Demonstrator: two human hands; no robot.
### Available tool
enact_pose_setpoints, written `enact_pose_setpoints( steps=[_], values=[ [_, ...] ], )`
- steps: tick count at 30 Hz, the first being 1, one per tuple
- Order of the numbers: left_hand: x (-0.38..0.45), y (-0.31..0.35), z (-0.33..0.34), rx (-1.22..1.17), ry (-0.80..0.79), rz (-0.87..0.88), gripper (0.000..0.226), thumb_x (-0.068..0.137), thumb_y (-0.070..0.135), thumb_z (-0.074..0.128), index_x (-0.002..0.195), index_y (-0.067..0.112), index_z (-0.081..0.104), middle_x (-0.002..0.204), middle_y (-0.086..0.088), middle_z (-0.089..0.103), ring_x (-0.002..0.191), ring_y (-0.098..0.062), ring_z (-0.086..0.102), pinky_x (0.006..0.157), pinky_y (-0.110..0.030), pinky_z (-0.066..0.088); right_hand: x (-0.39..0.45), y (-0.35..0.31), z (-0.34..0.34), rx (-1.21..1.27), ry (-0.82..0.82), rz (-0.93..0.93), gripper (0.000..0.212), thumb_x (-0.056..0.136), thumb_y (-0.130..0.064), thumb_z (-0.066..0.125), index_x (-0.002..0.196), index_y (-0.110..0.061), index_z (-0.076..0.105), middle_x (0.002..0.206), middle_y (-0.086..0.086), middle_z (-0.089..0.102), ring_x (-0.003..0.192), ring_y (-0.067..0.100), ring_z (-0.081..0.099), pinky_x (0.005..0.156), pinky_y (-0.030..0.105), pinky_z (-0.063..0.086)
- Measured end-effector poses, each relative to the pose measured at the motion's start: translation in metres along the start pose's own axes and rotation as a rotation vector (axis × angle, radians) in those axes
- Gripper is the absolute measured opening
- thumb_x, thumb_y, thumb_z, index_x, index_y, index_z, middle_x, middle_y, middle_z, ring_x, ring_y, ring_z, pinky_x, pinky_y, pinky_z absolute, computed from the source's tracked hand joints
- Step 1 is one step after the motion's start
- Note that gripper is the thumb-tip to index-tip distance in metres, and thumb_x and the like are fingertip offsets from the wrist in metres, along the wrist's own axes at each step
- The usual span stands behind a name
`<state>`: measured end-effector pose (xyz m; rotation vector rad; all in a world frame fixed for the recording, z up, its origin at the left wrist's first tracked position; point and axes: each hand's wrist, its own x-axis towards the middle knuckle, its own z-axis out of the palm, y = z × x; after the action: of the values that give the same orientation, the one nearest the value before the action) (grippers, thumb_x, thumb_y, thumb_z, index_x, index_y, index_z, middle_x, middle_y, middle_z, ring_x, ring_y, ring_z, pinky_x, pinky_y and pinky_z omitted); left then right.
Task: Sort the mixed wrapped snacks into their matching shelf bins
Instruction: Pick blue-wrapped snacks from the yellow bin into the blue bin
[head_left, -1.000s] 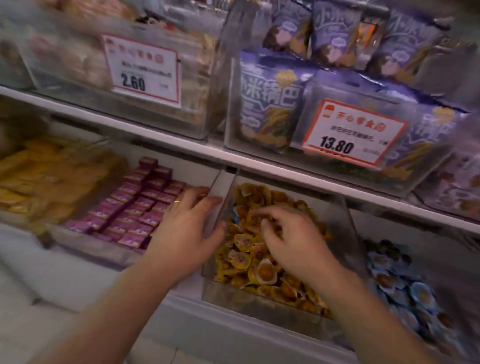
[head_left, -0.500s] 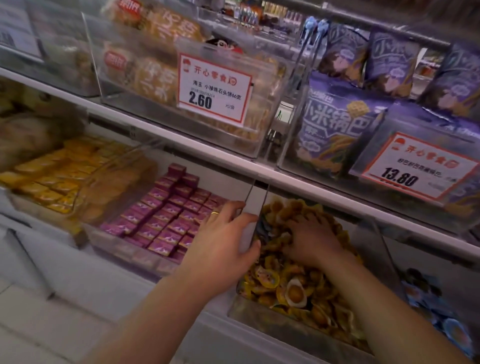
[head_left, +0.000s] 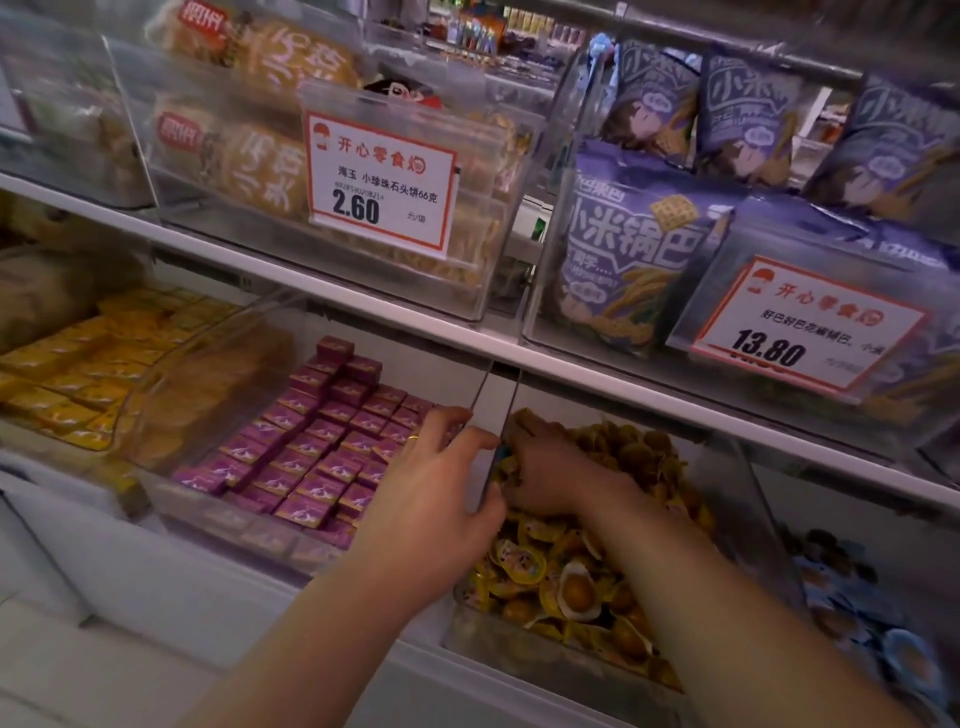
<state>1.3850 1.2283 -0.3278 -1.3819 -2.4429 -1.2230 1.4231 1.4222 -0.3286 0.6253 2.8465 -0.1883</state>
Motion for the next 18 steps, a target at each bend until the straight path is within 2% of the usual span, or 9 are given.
enact_pose_setpoints(
  steps=[1, 2, 3, 6, 9, 13, 16, 18],
  values=[
    [0.0, 0.0, 0.0, 0.004, 0.0, 0.001, 0.041, 0.084, 0.036, 0.06, 0.125, 0.029, 0.058, 0.135, 0.007, 0.041, 0.118, -0.015, 0.052, 0.095, -0.029, 0.047, 0.006, 0.004, 0.007, -0.014, -0.041, 0.021, 0.093, 0.088, -0.05, 0.061, 0.157, -0.01, 0.013, 0.165, 0.011, 0.008, 0.151, 0.03, 0.013, 0.121, 0.042, 0.021],
    [0.001, 0.0, 0.001, 0.006, 0.0, 0.004, 0.041, 0.085, 0.036, 0.061, 0.125, 0.029, 0.057, 0.136, 0.007, 0.041, 0.118, -0.015, 0.052, 0.094, -0.028, 0.046, 0.011, 0.007, 0.012, -0.03, -0.049, 0.037, 0.1, 0.087, -0.054, 0.06, 0.159, -0.011, 0.004, 0.166, 0.01, -0.002, 0.152, 0.03, 0.005, 0.123, 0.045, 0.016],
    [0.001, 0.0, 0.001, 0.007, 0.001, 0.005, 0.041, 0.085, 0.036, 0.061, 0.125, 0.029, 0.058, 0.136, 0.008, 0.04, 0.118, -0.015, 0.052, 0.094, -0.028, 0.046, 0.015, 0.009, 0.015, -0.047, -0.035, 0.048, 0.104, 0.084, -0.056, 0.061, 0.159, -0.012, 0.004, 0.166, 0.01, -0.002, 0.152, 0.032, 0.008, 0.122, 0.047, 0.019],
    [0.0, 0.0, 0.0, 0.0, 0.001, 0.007, 0.04, 0.085, 0.034, 0.062, 0.124, 0.028, 0.058, 0.135, 0.007, 0.04, 0.116, -0.016, 0.053, 0.092, -0.025, 0.044, 0.024, 0.008, 0.016, -0.143, 0.027, 0.081, 0.097, 0.076, -0.061, 0.064, 0.154, -0.02, 0.024, 0.15, 0.014, 0.032, 0.133, 0.034, 0.039, 0.105, 0.047, 0.042],
    [0.0, -0.001, 0.0, -0.003, 0.003, 0.011, 0.04, 0.085, 0.033, 0.062, 0.125, 0.028, 0.058, 0.136, 0.007, 0.041, 0.117, -0.015, 0.053, 0.093, -0.024, 0.043, 0.026, 0.007, 0.011, -0.136, -0.043, 0.061, 0.085, 0.073, -0.063, 0.063, 0.146, -0.026, 0.038, 0.14, 0.01, 0.052, 0.124, 0.031, 0.053, 0.097, 0.04, 0.048],
    [-0.001, -0.001, 0.001, -0.007, 0.005, 0.006, 0.041, 0.085, 0.035, 0.062, 0.125, 0.029, 0.057, 0.137, 0.009, 0.039, 0.119, -0.015, 0.053, 0.091, -0.021, 0.041, 0.029, 0.003, 0.0, -0.083, -0.126, 0.071, 0.067, 0.075, -0.048, 0.068, 0.136, -0.022, 0.056, 0.131, 0.007, 0.062, 0.114, 0.027, 0.062, 0.085, 0.029, 0.048],
    [-0.002, 0.0, 0.003, -0.009, 0.009, -0.001, 0.039, 0.086, 0.035, 0.061, 0.125, 0.029, 0.057, 0.138, 0.009, 0.038, 0.118, -0.015, 0.053, 0.09, -0.02, 0.039, 0.031, -0.002, 0.002, -0.033, -0.12, 0.083, 0.056, 0.076, -0.04, 0.071, 0.126, -0.017, 0.062, 0.123, 0.009, 0.064, 0.11, 0.028, 0.062, 0.087, 0.032, 0.051],
    [-0.001, 0.001, 0.003, -0.009, 0.016, -0.002, 0.039, 0.085, 0.035, 0.06, 0.124, 0.028, 0.057, 0.137, 0.008, 0.038, 0.116, -0.014, 0.053, 0.088, -0.02, 0.039, 0.03, -0.005, 0.007, -0.059, -0.045, 0.074, 0.05, 0.079, -0.04, 0.07, 0.121, -0.016, 0.063, 0.119, 0.009, 0.065, 0.107, 0.027, 0.063, 0.088, 0.033, 0.052]
  ],
)
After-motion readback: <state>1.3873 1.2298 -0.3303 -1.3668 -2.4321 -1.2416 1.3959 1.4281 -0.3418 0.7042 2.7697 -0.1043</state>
